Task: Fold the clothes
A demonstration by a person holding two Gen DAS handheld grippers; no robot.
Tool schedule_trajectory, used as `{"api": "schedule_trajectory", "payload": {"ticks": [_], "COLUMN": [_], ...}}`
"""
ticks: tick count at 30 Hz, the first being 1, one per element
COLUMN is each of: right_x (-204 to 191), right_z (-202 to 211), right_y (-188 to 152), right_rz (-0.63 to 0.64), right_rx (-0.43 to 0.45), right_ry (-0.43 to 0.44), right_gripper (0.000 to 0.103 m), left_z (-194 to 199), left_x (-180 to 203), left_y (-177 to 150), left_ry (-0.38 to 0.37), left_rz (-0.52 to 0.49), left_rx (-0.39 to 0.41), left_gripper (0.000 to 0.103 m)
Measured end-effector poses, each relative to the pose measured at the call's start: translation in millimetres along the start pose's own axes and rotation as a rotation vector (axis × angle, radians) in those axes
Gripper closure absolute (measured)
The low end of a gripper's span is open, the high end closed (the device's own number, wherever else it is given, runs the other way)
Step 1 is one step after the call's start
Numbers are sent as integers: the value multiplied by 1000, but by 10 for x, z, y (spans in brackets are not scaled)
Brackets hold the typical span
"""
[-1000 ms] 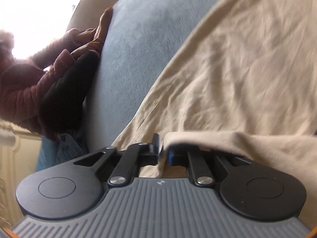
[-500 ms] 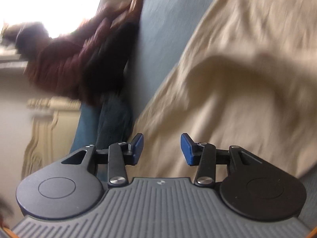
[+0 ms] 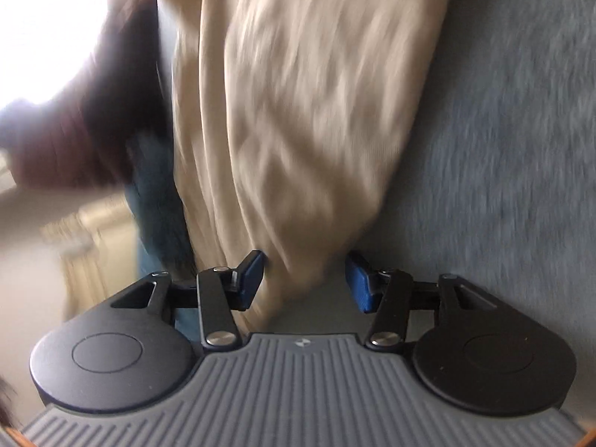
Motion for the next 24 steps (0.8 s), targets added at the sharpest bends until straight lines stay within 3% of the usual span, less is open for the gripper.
{"api": "schedule_trajectory", "payload": {"ticks": [9, 13, 17, 18, 20, 24], "right_x": [-172, -270, -344, -362, -422, -563], "right_z": [-124, -246, -307, -315, -323, -249], "right_y": [385, 502, 612, 639, 669, 630], "right_rz": [-37, -32, -15, -6, 27, 100], "right_rx": [174, 210, 243, 252, 266, 272], "right_ry": [132, 164, 146, 133, 104, 63], "right_gripper": [59, 63, 81, 90, 94, 98], "left_z": [-279, -374, -384, -375, -303, -149], "left_x": [127, 151, 175, 191, 210, 246], "left_y": [241, 296, 305, 303, 303, 303], "left_ry": [-19, -5, 44, 58, 57, 51], "left_rz": [4, 8, -21, -36, -43, -54], "left_rx": [70, 101, 111, 114, 123, 143], "left_gripper": [37, 53, 78, 79, 87, 90]}}
Point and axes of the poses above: each gripper's, at about its wrist camera, not at the fingertips, and z roughly against the way its jaws point, x to its right, y to its top, the point moved 10 cm from there along -z, roughly the way its jaws point, and after that the axes turned 2 degrees about x, right-handed, at the moved point
